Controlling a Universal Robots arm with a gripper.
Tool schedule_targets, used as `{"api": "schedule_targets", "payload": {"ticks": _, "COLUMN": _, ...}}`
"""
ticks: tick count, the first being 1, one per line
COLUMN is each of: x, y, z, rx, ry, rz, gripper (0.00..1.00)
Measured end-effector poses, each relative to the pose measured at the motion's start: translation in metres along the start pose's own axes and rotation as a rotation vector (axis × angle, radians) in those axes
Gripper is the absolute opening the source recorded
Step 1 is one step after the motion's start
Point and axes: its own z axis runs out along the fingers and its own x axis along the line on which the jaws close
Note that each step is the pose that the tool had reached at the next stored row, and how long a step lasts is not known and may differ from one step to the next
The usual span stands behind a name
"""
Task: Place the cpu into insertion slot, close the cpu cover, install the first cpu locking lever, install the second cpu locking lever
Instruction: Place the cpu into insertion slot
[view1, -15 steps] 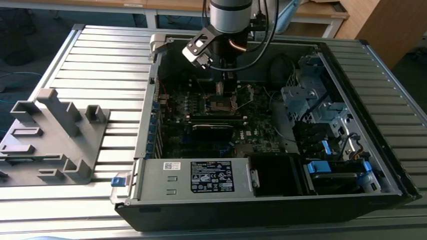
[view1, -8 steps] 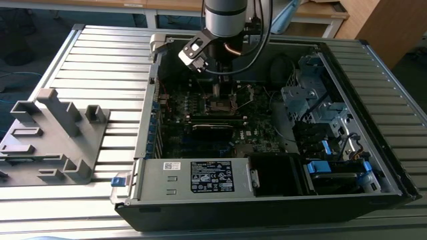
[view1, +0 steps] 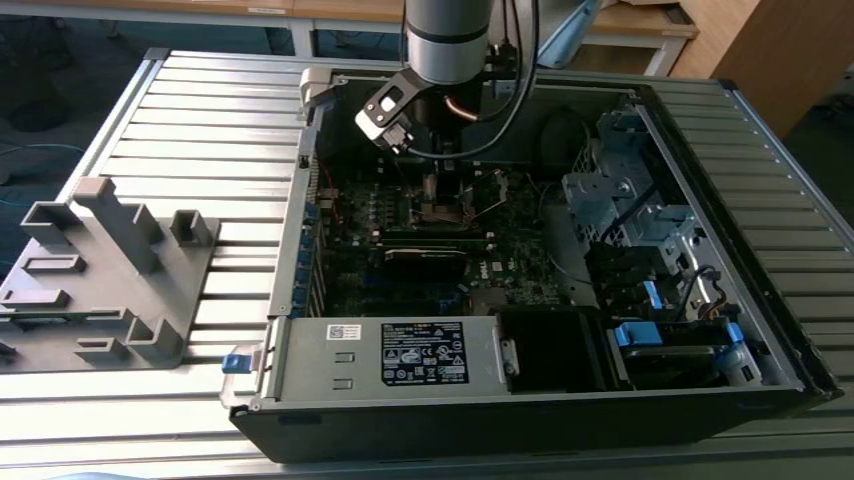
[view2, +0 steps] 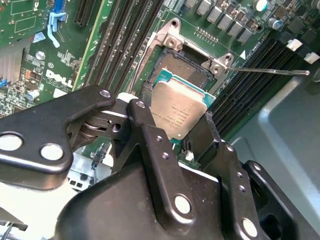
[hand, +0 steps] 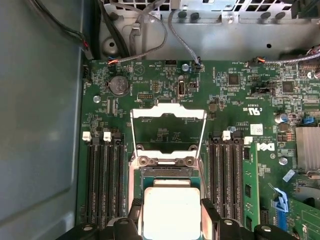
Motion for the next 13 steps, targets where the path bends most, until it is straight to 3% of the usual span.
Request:
{"api": "schedule_targets", "payload": {"ticks": 11, "x": 0.0000, "y": -0.0011, "z": 0.0032, "rx": 0.0000, "ry": 0.0008, "rz": -0.005, "gripper": 0.54}}
{"api": "schedule_targets", "payload": {"ticks": 13, "x": 0.0000, "y": -0.0016, "z": 0.0048, "rx": 0.0001, "ry": 0.0036, "rz": -0.009, "gripper": 0.54}}
